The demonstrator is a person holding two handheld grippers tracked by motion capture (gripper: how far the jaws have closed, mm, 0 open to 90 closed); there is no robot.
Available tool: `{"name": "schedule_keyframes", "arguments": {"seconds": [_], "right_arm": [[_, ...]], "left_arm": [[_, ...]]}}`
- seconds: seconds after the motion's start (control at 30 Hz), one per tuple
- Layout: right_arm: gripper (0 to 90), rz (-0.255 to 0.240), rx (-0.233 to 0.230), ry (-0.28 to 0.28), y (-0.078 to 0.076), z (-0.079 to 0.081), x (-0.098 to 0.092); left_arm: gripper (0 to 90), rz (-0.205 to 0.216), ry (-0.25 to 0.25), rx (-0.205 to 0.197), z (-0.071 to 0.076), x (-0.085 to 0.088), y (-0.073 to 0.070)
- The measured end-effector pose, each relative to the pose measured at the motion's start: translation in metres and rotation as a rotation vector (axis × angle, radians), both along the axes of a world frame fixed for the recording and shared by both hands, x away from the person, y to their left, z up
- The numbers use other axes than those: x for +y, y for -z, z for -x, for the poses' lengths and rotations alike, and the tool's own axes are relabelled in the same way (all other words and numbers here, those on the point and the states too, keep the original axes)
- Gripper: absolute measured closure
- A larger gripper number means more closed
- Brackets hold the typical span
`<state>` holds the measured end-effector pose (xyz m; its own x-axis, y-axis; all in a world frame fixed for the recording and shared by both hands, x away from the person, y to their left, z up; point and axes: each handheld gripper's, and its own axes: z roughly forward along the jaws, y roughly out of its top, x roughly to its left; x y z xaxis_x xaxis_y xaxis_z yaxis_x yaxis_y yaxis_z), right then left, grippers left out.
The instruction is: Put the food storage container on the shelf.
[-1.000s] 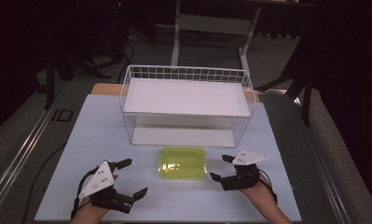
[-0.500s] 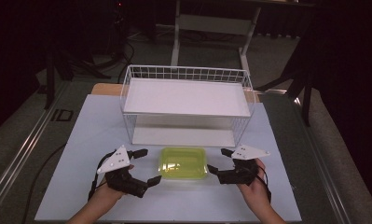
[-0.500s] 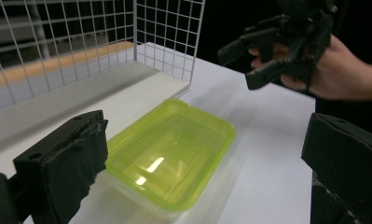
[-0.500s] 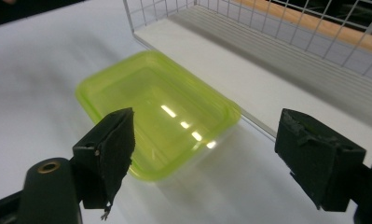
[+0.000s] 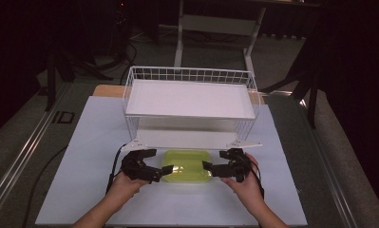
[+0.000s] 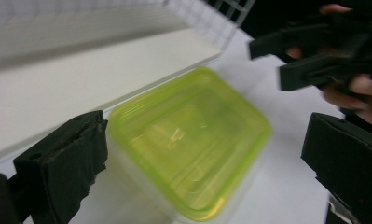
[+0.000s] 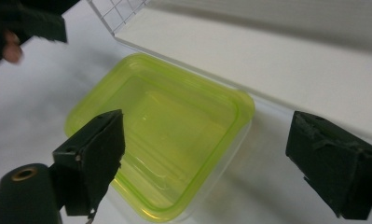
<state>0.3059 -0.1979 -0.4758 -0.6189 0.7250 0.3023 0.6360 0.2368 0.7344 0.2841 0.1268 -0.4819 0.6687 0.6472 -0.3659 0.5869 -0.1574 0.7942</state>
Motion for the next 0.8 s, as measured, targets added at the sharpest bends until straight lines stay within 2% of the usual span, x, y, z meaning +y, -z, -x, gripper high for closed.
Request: {"name": "schedule_keyframes", "arguments": {"seconds": [0.07,0.1,0.13,0.2,0.23,0.27,0.3,0.33,0.37,0.4,0.43,0.5,0.6,0.7,0.77,0.8], "right_arm": [[16.5,-0.023,0.059,0.023,0.004,-0.005,-0.002],[17.4,-0.025,0.074,0.034,0.004,-0.006,-0.003],[22.3,-0.039,0.103,0.043,0.005,-0.007,-0.005],[24.9,-0.054,0.15,0.053,0.008,-0.009,-0.007],[29.8,-0.057,0.169,0.056,0.009,-0.01,-0.008],[31.0,-0.06,0.192,0.062,0.01,-0.011,-0.008],[32.8,-0.063,0.208,0.076,0.012,-0.012,-0.009],[35.3,-0.064,0.224,0.08,0.014,-0.012,-0.008],[35.4,-0.06,0.237,0.079,0.016,-0.013,-0.008],[36.5,-0.058,0.246,0.084,0.017,-0.013,-0.007],[40.2,-0.06,0.261,0.081,0.019,-0.013,-0.006],[44.3,-0.069,0.292,0.096,0.023,-0.014,-0.006],[52.6,-0.066,0.331,0.106,0.028,-0.015,-0.005],[60.8,-0.056,0.343,0.107,0.03,-0.015,-0.003],[64.1,-0.052,0.352,0.108,0.031,-0.015,-0.002],[65.2,-0.055,0.352,0.108,0.031,-0.015,-0.002]], "left_arm": [[1.1,-0.002,-0.02,0.048,-0.004,0.0,0.004],[2.4,0.007,-0.026,0.077,-0.006,0.001,0.006],[5.6,0.016,-0.034,0.104,-0.008,0.001,0.009],[6.2,-0.002,-0.065,0.159,-0.013,0.001,0.014],[6.3,-0.001,-0.074,0.17,-0.014,0.002,0.016],[8.9,-0.01,-0.081,0.172,-0.014,0.002,0.018],[15.4,-0.015,-0.097,0.179,-0.015,0.002,0.02],[16.4,0.007,-0.102,0.192,-0.016,0.003,0.021],[18.4,0.016,-0.106,0.209,-0.018,0.004,0.023],[24.1,0.016,-0.116,0.223,-0.019,0.004,0.025],[25.5,0.015,-0.13,0.235,-0.02,0.004,0.026],[34.0,0.025,-0.141,0.278,-0.023,0.004,0.03],[44.4,0.023,-0.154,0.318,-0.025,0.003,0.033],[54.1,0.02,-0.147,0.337,-0.026,0.001,0.035],[62.4,0.021,-0.117,0.349,-0.027,0.001,0.037],[65.3,0.007,-0.114,0.357,-0.027,-0.001,0.037]]}}
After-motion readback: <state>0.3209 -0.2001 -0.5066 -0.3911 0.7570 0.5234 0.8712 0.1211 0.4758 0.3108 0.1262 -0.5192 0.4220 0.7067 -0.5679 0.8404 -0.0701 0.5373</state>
